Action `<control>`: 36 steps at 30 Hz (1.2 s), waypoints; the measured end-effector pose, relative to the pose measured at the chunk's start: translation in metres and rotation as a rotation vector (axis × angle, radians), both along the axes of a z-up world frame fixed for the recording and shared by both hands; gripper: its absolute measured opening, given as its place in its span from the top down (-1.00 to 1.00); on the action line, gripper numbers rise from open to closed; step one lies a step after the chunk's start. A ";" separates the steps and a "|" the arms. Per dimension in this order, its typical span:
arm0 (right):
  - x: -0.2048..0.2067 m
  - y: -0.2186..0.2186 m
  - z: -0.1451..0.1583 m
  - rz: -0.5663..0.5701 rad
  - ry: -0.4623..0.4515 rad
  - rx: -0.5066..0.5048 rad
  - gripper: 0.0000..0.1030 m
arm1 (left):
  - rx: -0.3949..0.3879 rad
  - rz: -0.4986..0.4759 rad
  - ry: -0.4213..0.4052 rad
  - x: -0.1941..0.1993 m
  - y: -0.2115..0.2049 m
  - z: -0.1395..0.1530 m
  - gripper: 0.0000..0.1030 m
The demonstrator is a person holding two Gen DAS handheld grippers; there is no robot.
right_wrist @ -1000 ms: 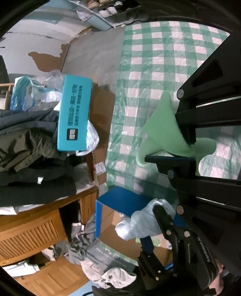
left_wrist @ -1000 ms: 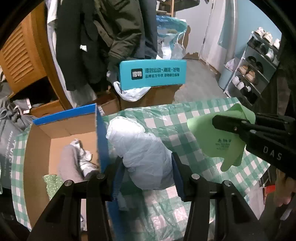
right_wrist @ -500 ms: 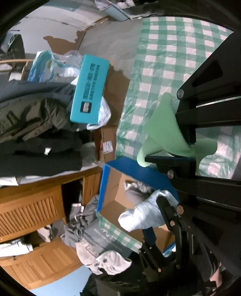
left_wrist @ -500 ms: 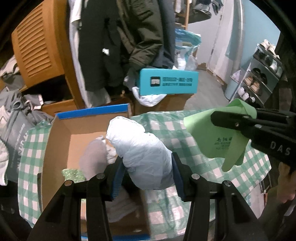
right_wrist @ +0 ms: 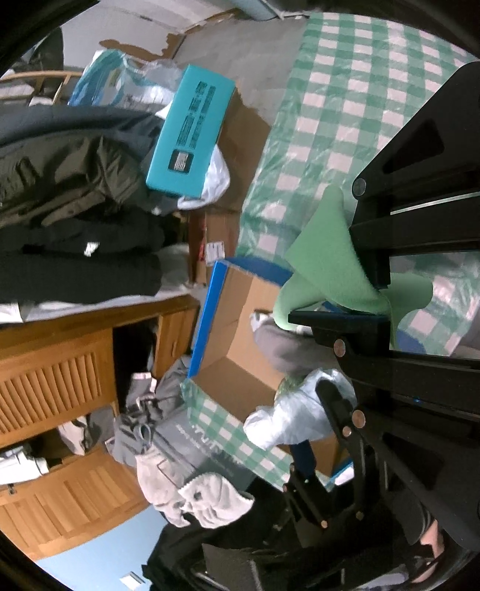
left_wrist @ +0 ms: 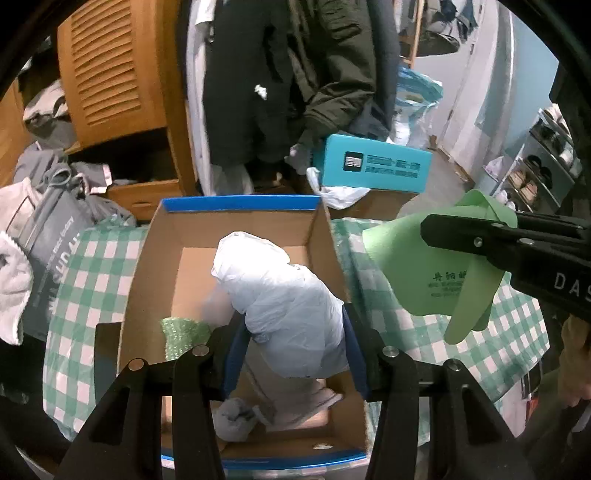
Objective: Organize soft objects
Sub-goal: 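Carry the white bundle with the left tool while the right tool carries the green cloth into the box, then open both tools to release the white bundle and green cloth into the box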
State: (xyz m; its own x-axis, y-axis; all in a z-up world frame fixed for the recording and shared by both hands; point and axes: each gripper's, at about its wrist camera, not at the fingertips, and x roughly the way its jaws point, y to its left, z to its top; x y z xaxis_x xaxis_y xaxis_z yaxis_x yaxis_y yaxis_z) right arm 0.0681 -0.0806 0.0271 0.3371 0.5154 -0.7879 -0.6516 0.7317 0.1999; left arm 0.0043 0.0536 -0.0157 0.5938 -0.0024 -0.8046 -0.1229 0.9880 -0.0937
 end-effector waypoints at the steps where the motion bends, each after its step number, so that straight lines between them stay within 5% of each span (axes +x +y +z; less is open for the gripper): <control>1: -0.001 0.006 0.000 0.009 0.002 0.002 0.84 | -0.002 0.009 0.003 -0.001 0.005 -0.001 0.04; 26: -0.008 0.092 -0.037 0.134 0.115 -0.041 0.83 | -0.037 0.144 0.108 -0.009 0.071 -0.033 -0.07; 29: -0.007 0.094 -0.038 0.133 0.117 -0.048 0.53 | -0.023 0.141 0.126 -0.009 0.071 -0.034 -0.22; 31: -0.007 0.092 -0.038 0.123 0.117 -0.045 0.01 | -0.013 0.135 0.124 -0.010 0.069 -0.034 -0.25; 36: -0.003 0.083 -0.042 0.094 0.120 -0.075 -0.08 | -0.003 0.148 0.127 -0.010 0.068 -0.032 -0.37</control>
